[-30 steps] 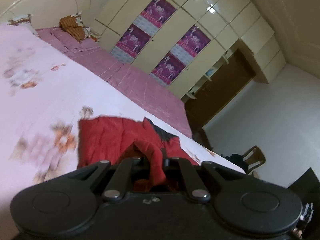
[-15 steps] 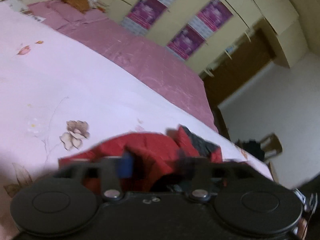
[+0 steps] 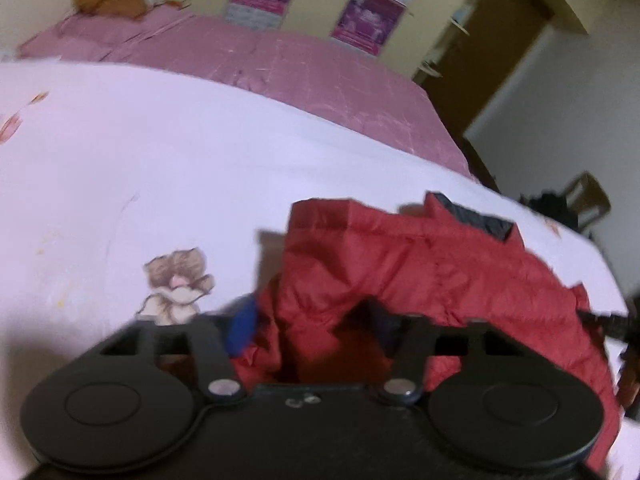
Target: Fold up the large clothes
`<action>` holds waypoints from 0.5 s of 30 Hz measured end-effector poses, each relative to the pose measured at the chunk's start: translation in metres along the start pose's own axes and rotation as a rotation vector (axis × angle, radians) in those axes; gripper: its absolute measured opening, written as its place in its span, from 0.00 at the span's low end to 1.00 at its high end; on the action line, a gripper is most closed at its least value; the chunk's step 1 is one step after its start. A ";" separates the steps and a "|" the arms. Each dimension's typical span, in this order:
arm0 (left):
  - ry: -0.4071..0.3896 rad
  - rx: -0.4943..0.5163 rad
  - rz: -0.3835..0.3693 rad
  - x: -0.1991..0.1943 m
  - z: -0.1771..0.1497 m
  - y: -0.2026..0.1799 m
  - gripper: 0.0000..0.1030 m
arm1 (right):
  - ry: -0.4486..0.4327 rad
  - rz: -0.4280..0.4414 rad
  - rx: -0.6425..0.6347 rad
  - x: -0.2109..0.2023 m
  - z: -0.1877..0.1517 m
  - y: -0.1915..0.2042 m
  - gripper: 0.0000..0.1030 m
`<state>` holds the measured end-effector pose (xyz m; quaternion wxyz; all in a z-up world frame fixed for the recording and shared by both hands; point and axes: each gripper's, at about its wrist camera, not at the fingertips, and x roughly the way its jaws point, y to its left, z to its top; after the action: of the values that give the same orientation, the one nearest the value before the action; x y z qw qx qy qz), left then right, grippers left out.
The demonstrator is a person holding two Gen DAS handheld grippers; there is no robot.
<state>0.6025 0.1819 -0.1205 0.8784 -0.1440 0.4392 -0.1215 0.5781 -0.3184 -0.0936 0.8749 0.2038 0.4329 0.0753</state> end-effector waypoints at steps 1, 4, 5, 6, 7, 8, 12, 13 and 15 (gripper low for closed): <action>-0.010 0.019 0.000 -0.002 -0.001 -0.004 0.20 | -0.001 -0.003 -0.023 0.000 0.000 0.003 0.13; -0.090 0.079 0.018 -0.020 -0.002 -0.014 0.11 | -0.077 -0.004 -0.107 -0.014 0.001 0.015 0.03; -0.130 0.096 0.023 -0.029 -0.002 -0.018 0.11 | -0.114 -0.002 -0.130 -0.023 0.002 0.020 0.03; -0.181 0.110 0.026 -0.038 -0.002 -0.022 0.09 | -0.148 0.005 -0.148 -0.030 0.003 0.023 0.03; -0.222 0.118 0.030 -0.046 0.000 -0.025 0.08 | -0.188 0.013 -0.179 -0.037 0.004 0.029 0.03; -0.250 0.117 0.035 -0.050 0.004 -0.027 0.08 | -0.215 0.014 -0.210 -0.040 0.006 0.034 0.03; -0.280 0.102 0.071 -0.036 0.021 -0.033 0.08 | -0.260 -0.017 -0.272 -0.031 0.015 0.049 0.03; -0.253 0.095 0.080 -0.026 0.025 -0.033 0.08 | -0.251 -0.025 -0.263 -0.023 0.017 0.049 0.03; -0.186 0.095 0.120 0.000 0.027 -0.032 0.08 | -0.207 -0.066 -0.247 -0.001 0.016 0.045 0.03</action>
<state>0.6217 0.1562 -0.0937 0.9269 -0.0863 0.3575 -0.0752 0.5924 -0.2830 -0.0651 0.9352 0.0872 0.3344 0.0777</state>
